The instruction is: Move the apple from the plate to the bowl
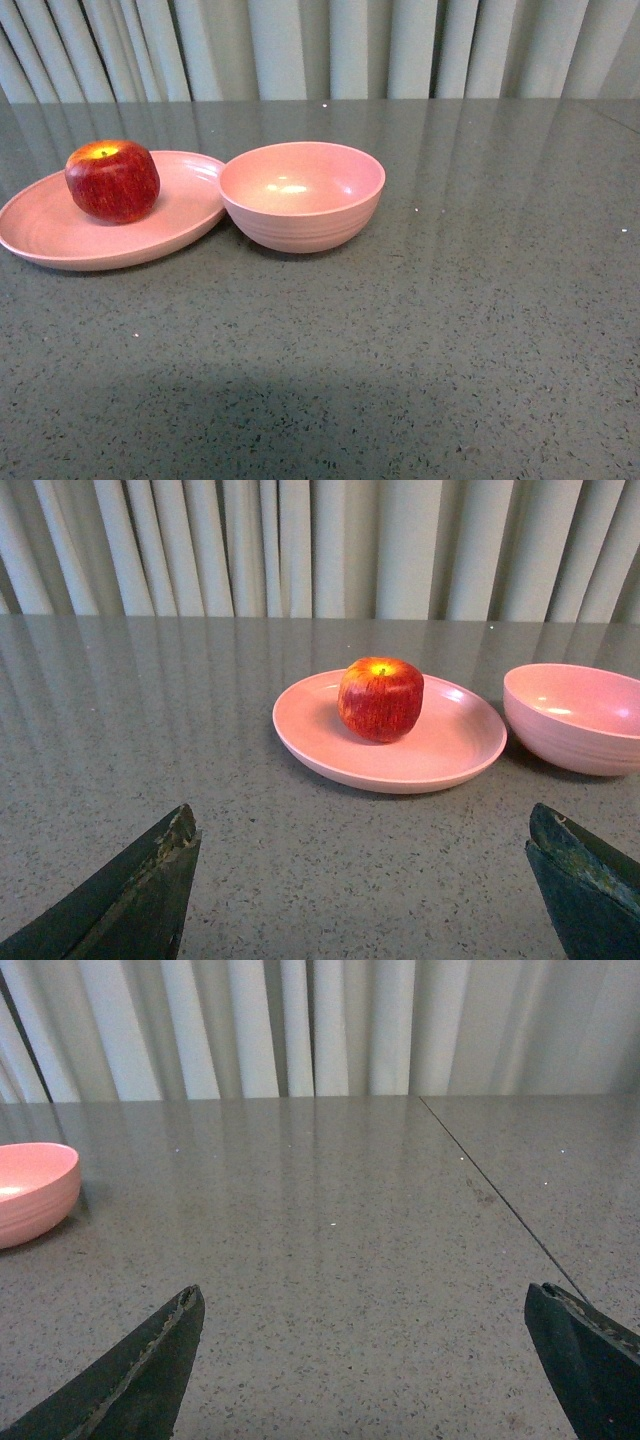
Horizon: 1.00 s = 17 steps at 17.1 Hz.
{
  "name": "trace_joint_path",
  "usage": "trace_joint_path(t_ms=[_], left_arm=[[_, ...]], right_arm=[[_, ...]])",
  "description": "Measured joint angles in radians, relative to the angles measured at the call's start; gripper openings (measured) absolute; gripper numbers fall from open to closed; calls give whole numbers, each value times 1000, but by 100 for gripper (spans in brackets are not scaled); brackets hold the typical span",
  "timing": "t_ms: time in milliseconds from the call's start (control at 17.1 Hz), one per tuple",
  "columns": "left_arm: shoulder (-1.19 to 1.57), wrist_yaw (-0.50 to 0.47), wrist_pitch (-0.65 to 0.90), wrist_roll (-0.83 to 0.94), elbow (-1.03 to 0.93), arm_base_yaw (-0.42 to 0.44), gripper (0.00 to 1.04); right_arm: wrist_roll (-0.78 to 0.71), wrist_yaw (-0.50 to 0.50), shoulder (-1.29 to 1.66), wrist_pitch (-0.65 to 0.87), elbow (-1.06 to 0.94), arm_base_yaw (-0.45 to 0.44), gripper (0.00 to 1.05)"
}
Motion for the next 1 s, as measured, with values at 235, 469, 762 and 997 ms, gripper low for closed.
trace_joint_path(t_ms=[235, 469, 762, 997], left_arm=[[39, -84, -138, -26, 40, -37, 98], [177, -235, -252, -104, 140, -117, 98], [542, -89, 83, -85, 294, -42, 98], [1010, 35, 238, -40, 584, -28, 98]], right_arm=[[0, 0, 0, 0, 0, 0, 98], [0, 0, 0, 0, 0, 0, 98], [0, 0, 0, 0, 0, 0, 98], [0, 0, 0, 0, 0, 0, 98]])
